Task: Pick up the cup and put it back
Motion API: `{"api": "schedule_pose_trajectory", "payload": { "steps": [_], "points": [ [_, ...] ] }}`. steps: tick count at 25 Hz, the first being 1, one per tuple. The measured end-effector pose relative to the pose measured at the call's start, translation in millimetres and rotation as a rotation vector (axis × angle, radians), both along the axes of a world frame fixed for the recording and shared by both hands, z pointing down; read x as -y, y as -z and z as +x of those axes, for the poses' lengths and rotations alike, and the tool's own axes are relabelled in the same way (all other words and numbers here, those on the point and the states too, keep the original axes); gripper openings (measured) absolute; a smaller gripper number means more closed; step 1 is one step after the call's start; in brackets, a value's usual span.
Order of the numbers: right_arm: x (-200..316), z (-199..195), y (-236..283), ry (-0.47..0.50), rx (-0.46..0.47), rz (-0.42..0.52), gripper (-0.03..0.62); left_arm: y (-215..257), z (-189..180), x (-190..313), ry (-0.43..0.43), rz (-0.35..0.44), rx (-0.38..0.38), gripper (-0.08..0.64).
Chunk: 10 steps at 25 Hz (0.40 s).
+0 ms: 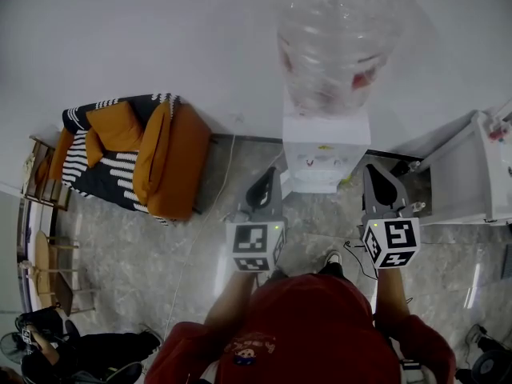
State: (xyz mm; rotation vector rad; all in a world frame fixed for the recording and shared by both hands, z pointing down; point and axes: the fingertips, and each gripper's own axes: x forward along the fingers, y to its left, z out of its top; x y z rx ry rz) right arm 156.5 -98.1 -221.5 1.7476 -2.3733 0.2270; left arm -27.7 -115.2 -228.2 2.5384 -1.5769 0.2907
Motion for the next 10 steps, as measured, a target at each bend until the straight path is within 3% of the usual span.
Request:
{"api": "schedule_pose_trajectory", "payload": {
  "steps": [10],
  "points": [
    [-1,13,1,-0.002,-0.010,0.008,0.002,3,13,-3,0.000,0.014,0.009,0.000]
  ]
}}
